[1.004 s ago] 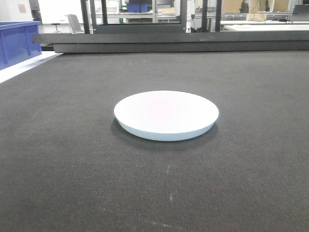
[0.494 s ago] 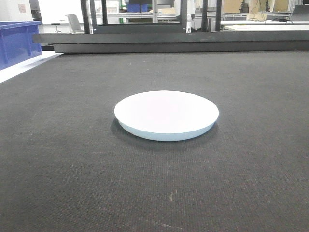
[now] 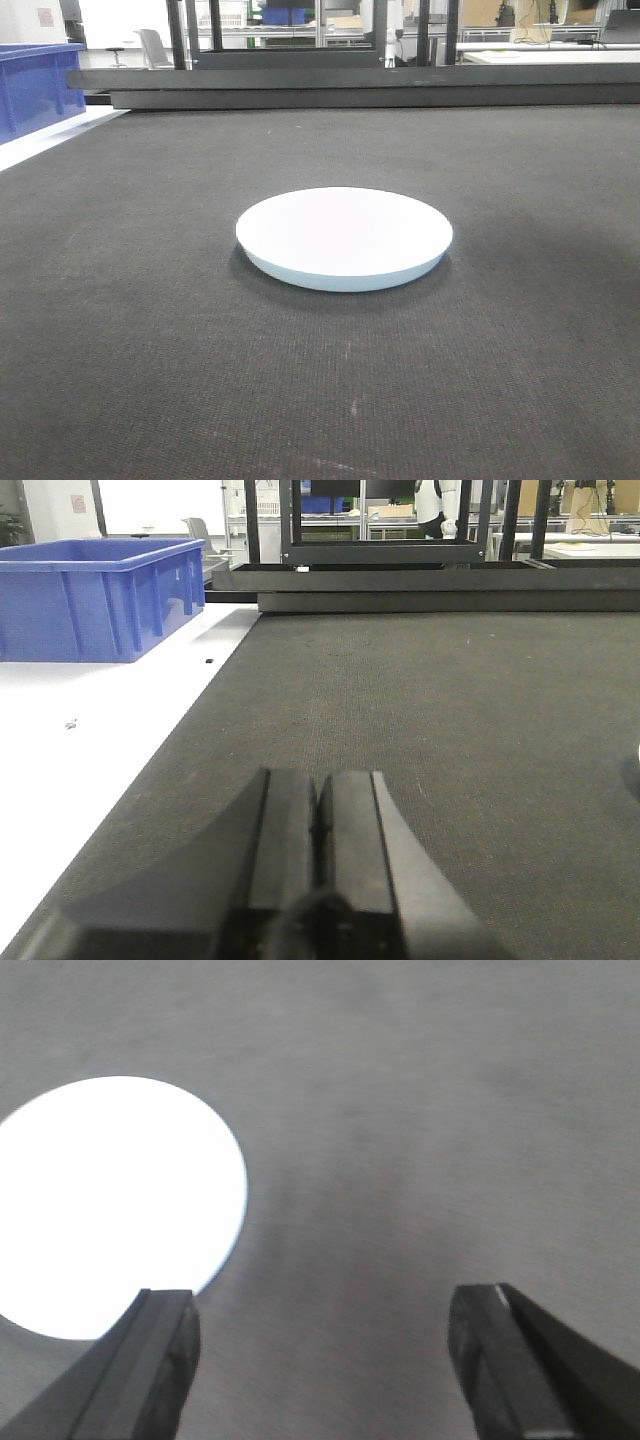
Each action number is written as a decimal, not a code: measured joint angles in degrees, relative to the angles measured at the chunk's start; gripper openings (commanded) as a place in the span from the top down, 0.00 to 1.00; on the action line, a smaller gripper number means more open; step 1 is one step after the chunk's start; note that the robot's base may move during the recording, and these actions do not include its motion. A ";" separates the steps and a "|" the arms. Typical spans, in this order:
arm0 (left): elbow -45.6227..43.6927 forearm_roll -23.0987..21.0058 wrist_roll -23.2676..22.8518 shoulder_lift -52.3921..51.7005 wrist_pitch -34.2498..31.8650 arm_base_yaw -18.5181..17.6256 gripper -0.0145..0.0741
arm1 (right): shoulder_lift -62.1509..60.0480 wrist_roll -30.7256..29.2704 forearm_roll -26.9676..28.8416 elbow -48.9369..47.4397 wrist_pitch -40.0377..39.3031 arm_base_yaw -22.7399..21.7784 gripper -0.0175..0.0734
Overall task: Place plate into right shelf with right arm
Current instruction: 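Lower the open right gripper onto the plate rim and close it, then lift the white plate upward with the right gripper, then drive away from the table holding the plate in the right gripper, then drive past the chair to the steel shelf of blue bins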
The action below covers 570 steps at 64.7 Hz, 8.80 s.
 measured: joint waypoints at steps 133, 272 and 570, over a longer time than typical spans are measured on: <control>0.00 0.00 0.00 0.00 0.00 0.00 0.89 | 14.60 17.66 -11.46 2.57 -14.06 8.70 0.75; 0.00 0.00 0.00 0.00 0.00 0.00 0.89 | -59.93 7.61 -21.37 24.73 -17.20 8.70 0.75; 0.00 0.00 0.00 0.00 0.00 0.00 0.89 | -60.47 7.61 -21.40 24.73 -17.11 8.70 0.75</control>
